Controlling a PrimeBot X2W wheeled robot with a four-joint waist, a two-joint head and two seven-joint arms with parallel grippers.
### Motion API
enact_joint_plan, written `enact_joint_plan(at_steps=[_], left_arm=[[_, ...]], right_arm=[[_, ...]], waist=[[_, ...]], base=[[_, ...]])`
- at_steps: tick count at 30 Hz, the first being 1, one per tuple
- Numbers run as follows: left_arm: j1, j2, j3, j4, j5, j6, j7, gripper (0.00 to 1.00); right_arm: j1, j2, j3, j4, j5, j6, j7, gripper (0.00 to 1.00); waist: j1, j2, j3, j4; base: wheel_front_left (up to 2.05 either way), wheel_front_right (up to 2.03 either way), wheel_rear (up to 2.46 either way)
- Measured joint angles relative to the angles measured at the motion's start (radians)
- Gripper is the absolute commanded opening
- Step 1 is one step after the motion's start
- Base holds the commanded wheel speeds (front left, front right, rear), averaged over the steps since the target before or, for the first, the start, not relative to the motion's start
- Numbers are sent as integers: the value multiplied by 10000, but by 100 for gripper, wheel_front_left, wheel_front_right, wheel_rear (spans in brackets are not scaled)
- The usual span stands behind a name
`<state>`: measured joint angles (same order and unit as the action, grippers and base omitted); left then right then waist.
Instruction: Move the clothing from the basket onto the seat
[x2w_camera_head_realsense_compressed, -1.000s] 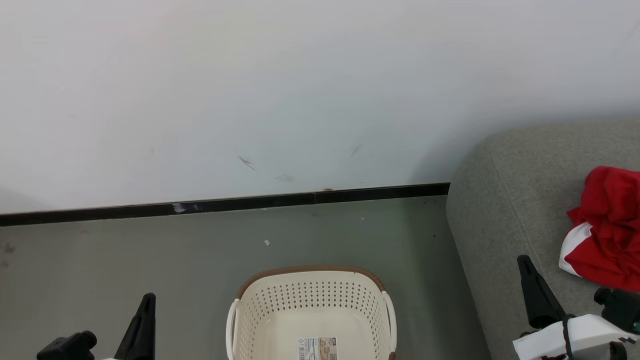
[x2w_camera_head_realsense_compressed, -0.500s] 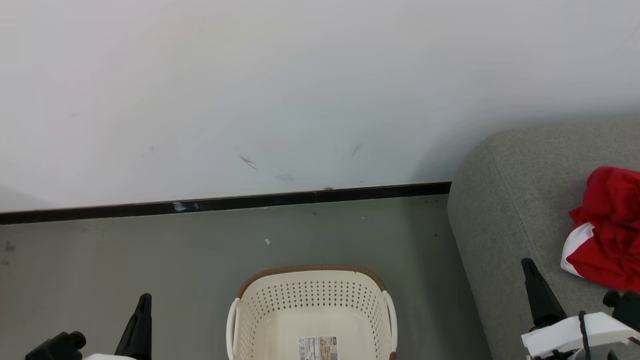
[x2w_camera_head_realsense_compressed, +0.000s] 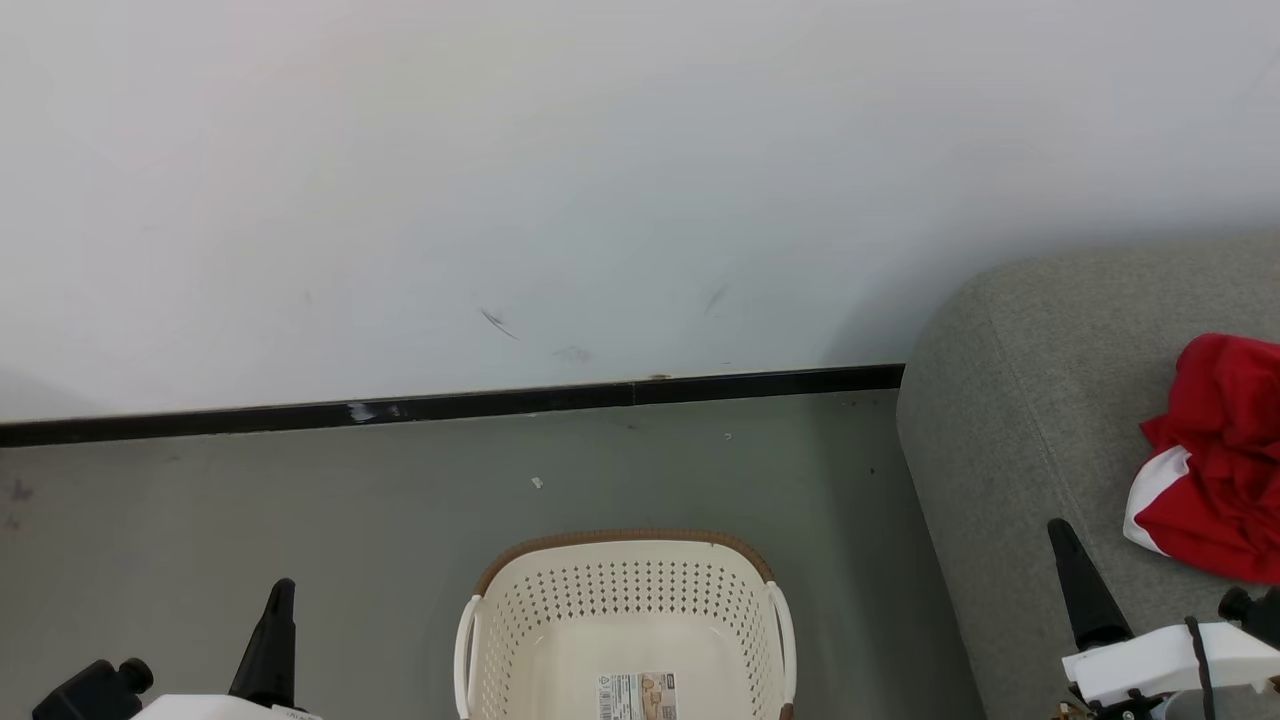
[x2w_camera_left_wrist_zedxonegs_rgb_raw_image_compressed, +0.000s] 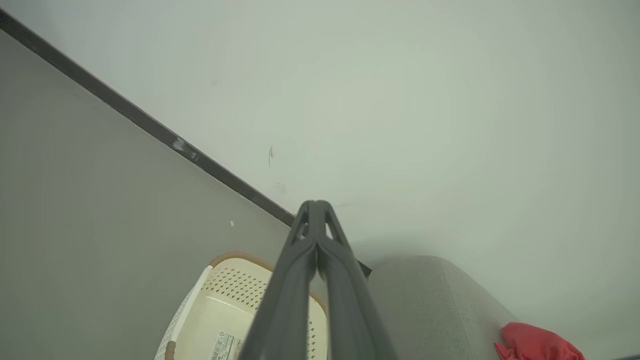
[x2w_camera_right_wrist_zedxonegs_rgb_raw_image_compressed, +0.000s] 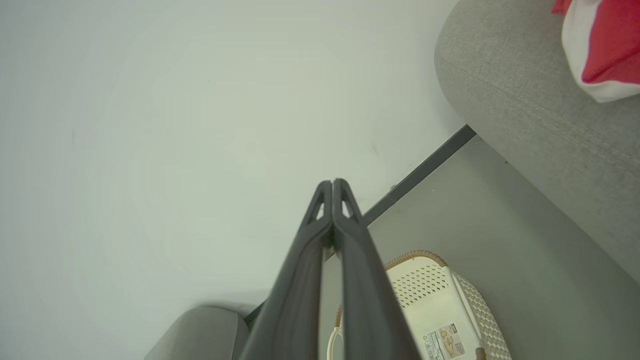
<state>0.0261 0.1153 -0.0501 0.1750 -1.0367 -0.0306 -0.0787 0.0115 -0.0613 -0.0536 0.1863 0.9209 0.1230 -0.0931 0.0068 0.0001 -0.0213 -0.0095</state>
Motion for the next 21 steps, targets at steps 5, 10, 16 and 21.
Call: enact_joint_plan(at_steps=[5, 10, 16, 21], left_arm=[[-7, -117, 105, 52, -543, -23, 174, 0], [-107, -169, 232, 98, -1080, -88, 349, 0], [-200, -240, 384, 144, -1724, -146, 566, 0], [-253, -313, 489, 199, -2249, -178, 742, 0]], right_arm=[[-51, 4, -35, 136, 648, 0, 186, 0], [-223, 6, -92, 190, 1304, 0, 380, 0], [-229, 10, -199, 270, 2084, 0, 581, 0], [-411, 15, -247, 405, 2757, 0, 727, 0]], waist=[[-23, 0, 28, 9], [-43, 0, 61, 18], [-55, 0, 96, 28], [-58, 0, 119, 38]], base=[[0, 0, 0], [0, 0, 0], [0, 0, 0], [0, 0, 0]])
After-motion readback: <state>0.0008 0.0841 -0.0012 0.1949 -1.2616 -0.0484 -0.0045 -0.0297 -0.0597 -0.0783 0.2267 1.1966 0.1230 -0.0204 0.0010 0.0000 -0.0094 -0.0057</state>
